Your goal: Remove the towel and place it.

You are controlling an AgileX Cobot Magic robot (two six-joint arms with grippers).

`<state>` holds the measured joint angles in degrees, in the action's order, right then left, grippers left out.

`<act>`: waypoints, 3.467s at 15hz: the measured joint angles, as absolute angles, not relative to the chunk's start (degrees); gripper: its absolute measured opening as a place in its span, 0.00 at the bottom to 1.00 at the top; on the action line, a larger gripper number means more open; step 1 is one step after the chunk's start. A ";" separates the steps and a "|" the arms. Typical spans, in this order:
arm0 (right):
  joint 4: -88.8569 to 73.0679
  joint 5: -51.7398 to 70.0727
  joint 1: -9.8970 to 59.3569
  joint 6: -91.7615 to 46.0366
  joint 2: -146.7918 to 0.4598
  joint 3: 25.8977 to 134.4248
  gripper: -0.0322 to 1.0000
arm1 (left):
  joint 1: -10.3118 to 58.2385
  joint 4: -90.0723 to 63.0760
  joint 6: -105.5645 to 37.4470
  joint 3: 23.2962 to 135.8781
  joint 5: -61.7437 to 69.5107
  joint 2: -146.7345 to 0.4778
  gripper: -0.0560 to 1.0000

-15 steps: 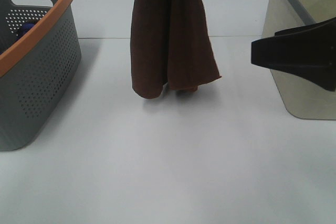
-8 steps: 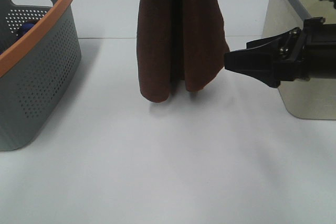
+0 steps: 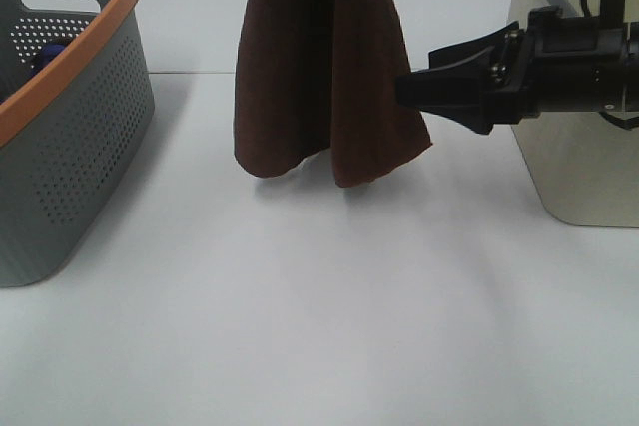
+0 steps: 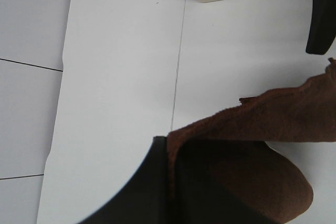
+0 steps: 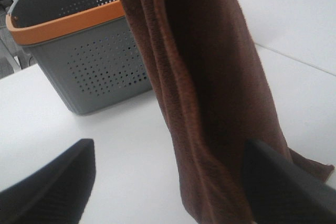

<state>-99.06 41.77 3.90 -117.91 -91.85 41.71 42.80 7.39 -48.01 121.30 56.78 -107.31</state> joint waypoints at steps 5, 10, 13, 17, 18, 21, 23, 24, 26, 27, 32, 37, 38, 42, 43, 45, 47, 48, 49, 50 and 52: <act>-99.12 31.46 9.34 -119.29 -96.60 45.89 0.77 | 42.80 7.28 -48.01 121.30 57.24 -107.31 0.05; -99.12 32.03 9.34 -120.89 -99.52 46.47 0.77 | 42.80 7.28 -48.01 121.30 57.52 -107.31 0.05; -99.18 35.92 9.34 -121.41 -102.62 46.58 0.77 | 42.80 7.28 -48.01 121.30 57.52 -107.31 0.05; -98.09 36.27 9.34 -120.66 -104.68 46.58 0.69 | 42.80 7.28 -48.01 121.30 57.52 -107.31 0.05; -96.89 36.21 9.34 -120.32 -104.68 46.58 0.62 | 42.80 7.28 -48.01 121.30 57.52 -107.31 0.05; -94.54 36.15 9.34 -119.52 -104.79 46.64 0.45 | 42.80 7.28 -48.01 121.30 57.52 -107.31 0.05; -96.43 36.44 9.34 -120.49 -105.65 46.64 0.45 | 42.80 7.28 -48.01 121.30 57.52 -107.31 0.05; -97.98 36.50 9.34 -121.35 -106.57 46.64 0.45 | 42.80 7.28 -48.01 121.30 57.52 -107.31 0.05; -98.89 36.50 9.34 -122.27 -106.91 46.64 0.44 | 42.80 7.28 -48.01 121.30 57.52 -107.31 0.05; -99.06 36.55 9.34 -122.33 -106.91 46.64 0.43 | 42.80 7.28 -48.01 121.30 57.52 -107.31 0.05; -95.23 36.61 9.34 -119.00 -106.91 46.64 0.05 | 42.80 7.28 -48.01 121.30 57.52 -107.31 0.05; -83.42 32.72 9.34 -107.14 -99.87 46.64 0.05 | 42.57 7.28 -47.15 121.30 57.64 -107.31 0.05; -78.78 29.74 9.34 -103.59 -96.03 46.70 0.05 | 42.11 7.28 -45.03 121.30 57.64 -107.60 0.05; -49.10 25.84 9.34 -88.52 -88.58 57.18 0.05 | 37.36 7.39 -35.81 121.30 52.37 -109.95 0.05; -44.69 25.15 9.34 -87.38 -89.09 61.08 0.05 | 36.10 7.45 -35.47 121.30 50.36 -110.52 0.05; -38.33 23.38 9.34 -87.32 -91.33 68.98 0.05 | 33.06 7.51 -35.24 121.30 45.21 -112.36 0.05; -35.98 21.66 9.34 -87.32 -94.77 76.20 0.05 | 30.60 7.51 -35.07 121.30 39.48 -113.96 0.05; -35.47 19.94 9.34 -87.72 -98.95 83.48 0.05 | 27.96 7.62 -35.07 121.24 31.80 -116.02 0.05; -35.47 19.48 9.34 -87.89 -100.32 85.60 0.05 | 27.16 7.68 -35.07 121.24 29.34 -116.71 0.05; -35.47 18.96 9.34 -88.87 -103.93 90.99 0.05 | 25.95 7.73 -35.07 121.24 23.38 -118.09 0.05; -35.24 18.33 9.34 -89.44 -110.52 99.87 0.05 | 24.35 8.14 -35.07 121.24 11.00 -121.30 0.05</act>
